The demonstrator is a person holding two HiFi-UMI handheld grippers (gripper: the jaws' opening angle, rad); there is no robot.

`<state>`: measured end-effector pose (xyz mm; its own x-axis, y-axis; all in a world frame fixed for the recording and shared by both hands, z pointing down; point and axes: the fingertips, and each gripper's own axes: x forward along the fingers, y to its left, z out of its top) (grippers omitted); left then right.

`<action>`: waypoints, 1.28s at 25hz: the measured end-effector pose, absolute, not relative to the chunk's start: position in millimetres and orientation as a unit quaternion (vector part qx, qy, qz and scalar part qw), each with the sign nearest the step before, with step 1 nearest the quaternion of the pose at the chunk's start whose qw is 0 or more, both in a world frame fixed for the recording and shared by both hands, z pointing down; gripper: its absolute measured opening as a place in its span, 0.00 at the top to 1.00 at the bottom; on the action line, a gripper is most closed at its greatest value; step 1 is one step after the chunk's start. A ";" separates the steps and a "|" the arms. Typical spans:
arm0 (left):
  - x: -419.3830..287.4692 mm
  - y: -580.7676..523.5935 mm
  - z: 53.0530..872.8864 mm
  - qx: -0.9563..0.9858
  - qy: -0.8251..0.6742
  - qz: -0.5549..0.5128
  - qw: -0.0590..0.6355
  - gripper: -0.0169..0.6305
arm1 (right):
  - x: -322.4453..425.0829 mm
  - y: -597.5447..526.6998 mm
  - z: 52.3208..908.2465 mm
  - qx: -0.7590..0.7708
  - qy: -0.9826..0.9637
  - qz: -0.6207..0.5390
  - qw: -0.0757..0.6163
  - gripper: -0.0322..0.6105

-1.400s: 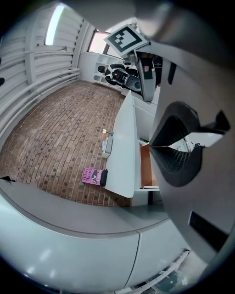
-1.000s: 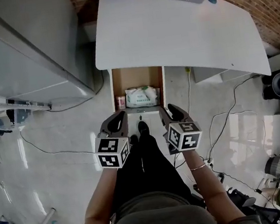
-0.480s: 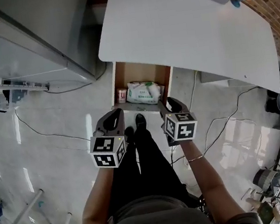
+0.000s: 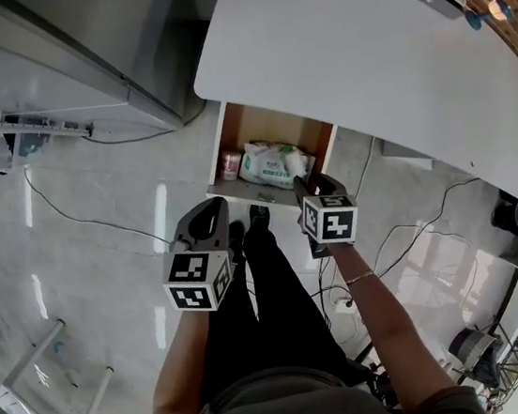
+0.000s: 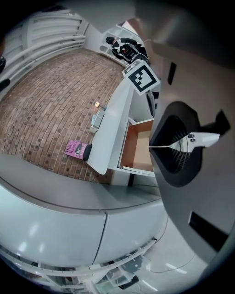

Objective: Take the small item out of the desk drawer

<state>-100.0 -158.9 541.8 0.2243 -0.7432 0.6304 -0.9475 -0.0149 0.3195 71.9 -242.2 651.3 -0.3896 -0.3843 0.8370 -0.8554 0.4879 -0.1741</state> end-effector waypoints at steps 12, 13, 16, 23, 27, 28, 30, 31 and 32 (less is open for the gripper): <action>-105.0 -149.9 563.2 0.666 -0.628 0.144 0.376 0.94 | 62.2 -253.3 705.1 0.356 -0.765 0.296 0.449 0.66; -105.8 -148.2 564.5 0.662 -0.631 0.143 0.378 0.94 | 61.9 -254.3 707.9 0.355 -0.763 0.296 0.452 0.66; -108.2 -145.5 568.6 0.654 -0.637 0.138 0.385 0.94 | 61.2 -257.8 717.1 0.354 -0.757 0.295 0.463 0.63; -109.8 -142.8 578.8 0.641 -0.645 0.136 0.393 0.94 | 64.9 -266.6 739.6 0.354 -0.746 0.285 0.487 0.62; -110.5 -140.0 581.7 0.635 -0.650 0.133 0.396 0.94 | 63.7 -267.5 751.2 0.344 -0.740 0.279 0.506 0.59; -111.0 -139.4 582.7 0.633 -0.651 0.132 0.398 0.94 | 63.3 -267.7 754.0 0.342 -0.739 0.276 0.511 0.58; -112.3 -138.2 584.8 0.629 -0.653 0.132 0.401 0.94 | 62.4 -267.7 759.1 0.341 -0.735 0.275 0.519 0.57; -113.0 -137.3 585.9 0.627 -0.654 0.132 0.403 0.94 | 62.0 -267.2 761.3 0.340 -0.733 0.275 0.522 0.57; -113.8 -136.2 586.7 0.625 -0.655 0.133 0.404 0.94 | 61.7 -266.2 763.4 0.338 -0.731 0.276 0.524 0.56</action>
